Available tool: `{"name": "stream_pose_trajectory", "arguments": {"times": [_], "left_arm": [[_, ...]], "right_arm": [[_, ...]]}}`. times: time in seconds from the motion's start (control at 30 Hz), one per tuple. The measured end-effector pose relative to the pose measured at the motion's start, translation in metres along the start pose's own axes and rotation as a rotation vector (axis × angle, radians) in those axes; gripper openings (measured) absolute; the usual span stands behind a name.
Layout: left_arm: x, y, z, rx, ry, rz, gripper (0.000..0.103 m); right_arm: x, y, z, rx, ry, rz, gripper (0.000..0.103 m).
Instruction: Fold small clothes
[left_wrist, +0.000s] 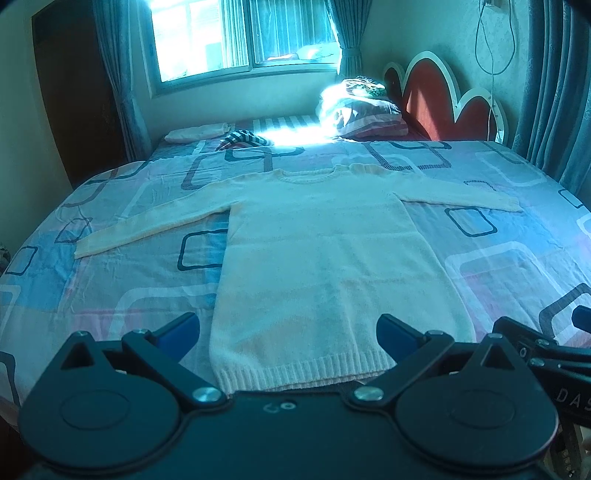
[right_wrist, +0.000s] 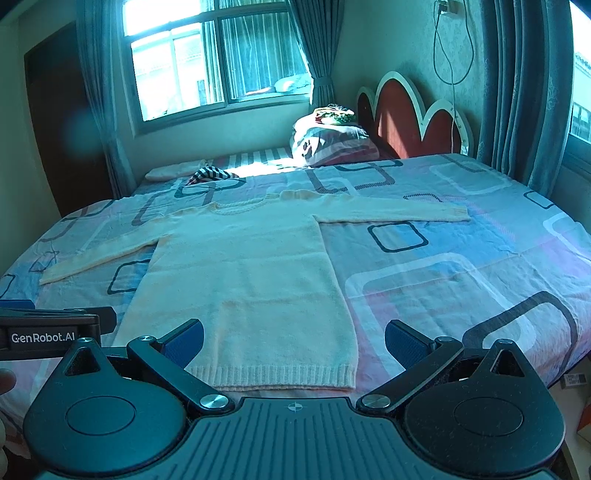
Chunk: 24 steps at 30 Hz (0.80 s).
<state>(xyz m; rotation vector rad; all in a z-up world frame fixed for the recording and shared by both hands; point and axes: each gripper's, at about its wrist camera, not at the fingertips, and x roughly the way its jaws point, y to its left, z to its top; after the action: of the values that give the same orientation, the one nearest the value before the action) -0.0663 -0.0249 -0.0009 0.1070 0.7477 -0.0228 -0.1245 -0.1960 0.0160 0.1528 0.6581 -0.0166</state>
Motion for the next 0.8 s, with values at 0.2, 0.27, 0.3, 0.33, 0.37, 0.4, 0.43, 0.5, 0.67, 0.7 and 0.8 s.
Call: {"name": "stream_pose_trajectory", "arguments": {"times": [0.2, 0.27, 0.3, 0.33, 0.37, 0.4, 0.43, 0.5, 0.67, 0.7, 0.8], "left_arm": [[0.0005, -0.0006, -0.0006, 0.003, 0.002, -0.007, 0.102], [0.0007, -0.0009, -0.0007, 0.006, 0.004, -0.010, 0.102], [0.0011, -0.0013, 0.0000, 0.008, 0.005, -0.011, 0.102], [0.0011, -0.0011, 0.0000, 0.008, 0.005, -0.012, 0.102], [0.0009, -0.0008, 0.0003, 0.009, 0.004, -0.011, 0.102], [0.0009, -0.0006, 0.0003, 0.010, 0.003, -0.010, 0.102], [0.0010, -0.0002, 0.0004, 0.010, 0.003, -0.009, 0.102], [0.0005, -0.0013, -0.0004, 0.010, 0.003, -0.009, 0.102], [0.0010, -0.0001, 0.0001, 0.006, 0.006, -0.008, 0.102], [0.0011, 0.0001, 0.0002, 0.004, 0.007, -0.007, 0.102], [0.0014, 0.0000, 0.0006, 0.001, 0.008, -0.006, 0.102]], "right_arm": [[-0.0001, -0.0011, -0.0015, 0.003, -0.004, -0.002, 0.103], [-0.0003, -0.0009, -0.0015, 0.003, -0.005, -0.004, 0.103], [-0.0003, -0.0008, -0.0013, 0.004, -0.006, -0.004, 0.103], [-0.0005, -0.0009, -0.0014, 0.004, -0.006, -0.005, 0.103], [-0.0005, -0.0010, -0.0014, 0.003, -0.007, -0.005, 0.103], [-0.0004, -0.0006, -0.0012, 0.002, -0.007, -0.006, 0.103], [-0.0007, 0.0008, -0.0008, 0.002, -0.007, -0.009, 0.103], [-0.0002, 0.0009, -0.0011, 0.003, -0.006, -0.011, 0.103], [-0.0008, 0.0009, -0.0009, 0.000, -0.003, -0.012, 0.103], [-0.0008, 0.0010, -0.0010, 0.000, -0.004, -0.013, 0.103], [0.0002, 0.0015, -0.0006, -0.001, -0.001, -0.014, 0.103]]}}
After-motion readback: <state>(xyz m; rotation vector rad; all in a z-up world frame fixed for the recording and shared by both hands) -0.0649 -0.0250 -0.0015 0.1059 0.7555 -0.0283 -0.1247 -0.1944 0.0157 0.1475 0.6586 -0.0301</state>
